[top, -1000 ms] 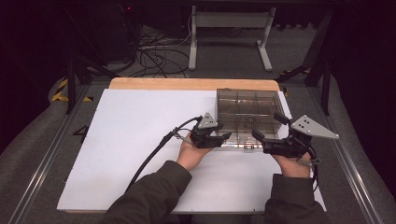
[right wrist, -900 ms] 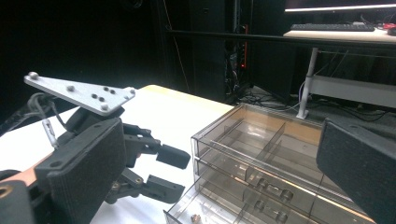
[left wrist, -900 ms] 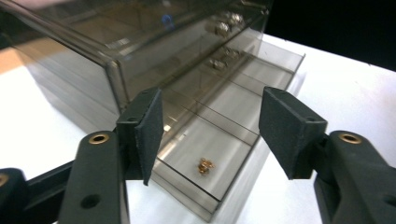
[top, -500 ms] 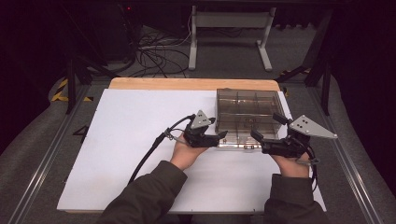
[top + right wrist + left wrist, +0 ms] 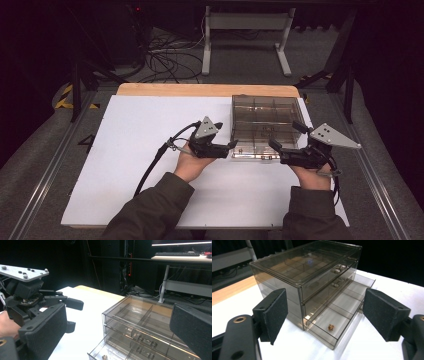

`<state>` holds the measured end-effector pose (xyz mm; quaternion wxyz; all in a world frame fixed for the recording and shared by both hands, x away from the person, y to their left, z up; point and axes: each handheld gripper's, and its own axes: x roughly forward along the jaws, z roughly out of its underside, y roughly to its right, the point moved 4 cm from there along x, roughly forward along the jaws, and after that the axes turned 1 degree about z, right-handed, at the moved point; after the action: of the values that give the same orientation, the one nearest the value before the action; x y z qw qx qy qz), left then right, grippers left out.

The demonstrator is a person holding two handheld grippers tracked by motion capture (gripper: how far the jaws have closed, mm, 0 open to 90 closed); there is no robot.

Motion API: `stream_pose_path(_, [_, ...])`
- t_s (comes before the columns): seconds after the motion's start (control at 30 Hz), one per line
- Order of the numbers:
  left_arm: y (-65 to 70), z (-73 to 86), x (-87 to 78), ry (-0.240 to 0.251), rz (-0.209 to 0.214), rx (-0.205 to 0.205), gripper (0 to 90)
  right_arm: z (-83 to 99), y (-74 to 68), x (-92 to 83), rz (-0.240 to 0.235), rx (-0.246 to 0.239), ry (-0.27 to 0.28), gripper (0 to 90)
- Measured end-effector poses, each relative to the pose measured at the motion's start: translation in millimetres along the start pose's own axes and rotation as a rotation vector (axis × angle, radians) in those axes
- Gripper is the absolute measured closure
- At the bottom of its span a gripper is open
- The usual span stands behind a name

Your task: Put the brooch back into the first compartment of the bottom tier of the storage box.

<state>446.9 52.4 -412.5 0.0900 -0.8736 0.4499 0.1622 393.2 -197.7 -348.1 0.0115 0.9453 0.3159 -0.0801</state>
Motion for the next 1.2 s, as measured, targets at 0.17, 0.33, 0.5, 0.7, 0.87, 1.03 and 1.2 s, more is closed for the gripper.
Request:
stream_pose_path(0.17, [-1.6, -1.2, -7.8, 0.015, -0.002, -0.006, 20.1, 0.3, -0.4, 0.5, -0.001, 0.002, -0.003, 2.0])
stream_pose_path(0.33, [-3.0, -1.4, -13.5, 0.020, -0.008, -0.006, 18.8, 1.0, -0.1, 1.4, 0.001, -0.001, -0.004, 1.8])
stream_pose_path(0.5, [-3.4, -1.6, -17.6, 0.020, -0.007, -0.006, 18.0, 1.7, -1.1, 2.6, -0.003, 0.000, -0.007, 1.6])
stream_pose_path(0.7, [-5.1, -1.0, -25.5, 0.030, -0.011, -0.005, 16.3, 2.6, -0.8, 3.2, -0.001, 0.000, -0.011, 1.6])
stream_pose_path(0.87, [-8.5, -0.9, -34.0, 0.041, -0.019, -0.008, 15.9, 2.9, -0.8, 3.6, -0.003, 0.001, -0.012, 1.5])
stream_pose_path(1.03, [-9.3, 1.7, -40.9, 0.044, -0.022, -0.013, 15.1, 3.8, -0.3, 4.4, 0.001, 0.002, -0.016, 1.5])
stream_pose_path(1.2, [-13.4, 2.6, -50.9, 0.053, -0.033, -0.014, 14.3, 4.8, -0.6, 5.8, -0.002, 0.003, -0.018, 1.4])
